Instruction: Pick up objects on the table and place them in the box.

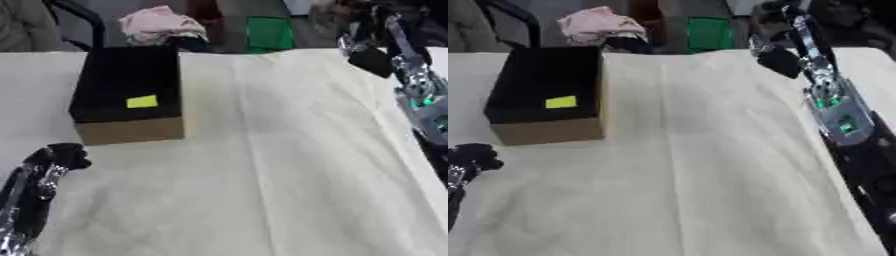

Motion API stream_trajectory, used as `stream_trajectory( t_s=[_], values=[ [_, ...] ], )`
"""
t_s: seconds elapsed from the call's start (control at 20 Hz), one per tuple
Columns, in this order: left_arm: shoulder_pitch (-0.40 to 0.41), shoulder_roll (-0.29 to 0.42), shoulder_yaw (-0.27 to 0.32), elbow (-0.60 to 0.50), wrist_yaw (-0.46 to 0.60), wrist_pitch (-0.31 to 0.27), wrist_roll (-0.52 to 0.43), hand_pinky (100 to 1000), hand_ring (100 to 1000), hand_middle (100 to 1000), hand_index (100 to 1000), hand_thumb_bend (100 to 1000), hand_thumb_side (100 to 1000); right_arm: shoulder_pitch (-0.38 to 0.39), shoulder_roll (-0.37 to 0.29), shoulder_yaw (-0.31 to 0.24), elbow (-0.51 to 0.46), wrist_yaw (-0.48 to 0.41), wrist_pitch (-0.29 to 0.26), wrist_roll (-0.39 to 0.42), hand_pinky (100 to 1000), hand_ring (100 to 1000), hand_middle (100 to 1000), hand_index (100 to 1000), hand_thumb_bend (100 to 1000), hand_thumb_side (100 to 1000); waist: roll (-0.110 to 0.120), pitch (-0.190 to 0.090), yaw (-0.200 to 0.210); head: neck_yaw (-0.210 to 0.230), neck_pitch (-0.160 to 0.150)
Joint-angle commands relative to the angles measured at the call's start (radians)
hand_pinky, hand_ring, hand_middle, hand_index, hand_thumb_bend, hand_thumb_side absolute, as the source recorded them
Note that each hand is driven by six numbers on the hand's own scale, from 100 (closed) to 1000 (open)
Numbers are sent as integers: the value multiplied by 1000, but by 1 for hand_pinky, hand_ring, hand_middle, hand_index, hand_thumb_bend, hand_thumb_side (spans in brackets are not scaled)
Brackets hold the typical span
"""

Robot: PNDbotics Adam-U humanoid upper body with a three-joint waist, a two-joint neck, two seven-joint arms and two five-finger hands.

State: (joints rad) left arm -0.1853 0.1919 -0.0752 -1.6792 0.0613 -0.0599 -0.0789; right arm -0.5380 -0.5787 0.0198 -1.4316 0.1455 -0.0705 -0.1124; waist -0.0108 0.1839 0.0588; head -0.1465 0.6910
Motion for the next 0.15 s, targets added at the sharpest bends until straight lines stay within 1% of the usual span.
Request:
stream_trajectory(
  t_s=[0.05, 0.15],
  values=[
    [-3, 4, 9, -16, -7, -1, 4, 702, 585, 560, 667, 460, 669, 24, -28, -23, -63, -64, 10, -22, 659, 857, 685, 861, 112, 455, 0, -17, -4, 6, 17],
    [0, 3, 9, -16, -7, -1, 4, 702, 585, 560, 667, 459, 672, 49, -25, -27, -78, -103, 13, -27, 658, 857, 684, 859, 107, 466, 3, -17, -6, 10, 27]
  ],
)
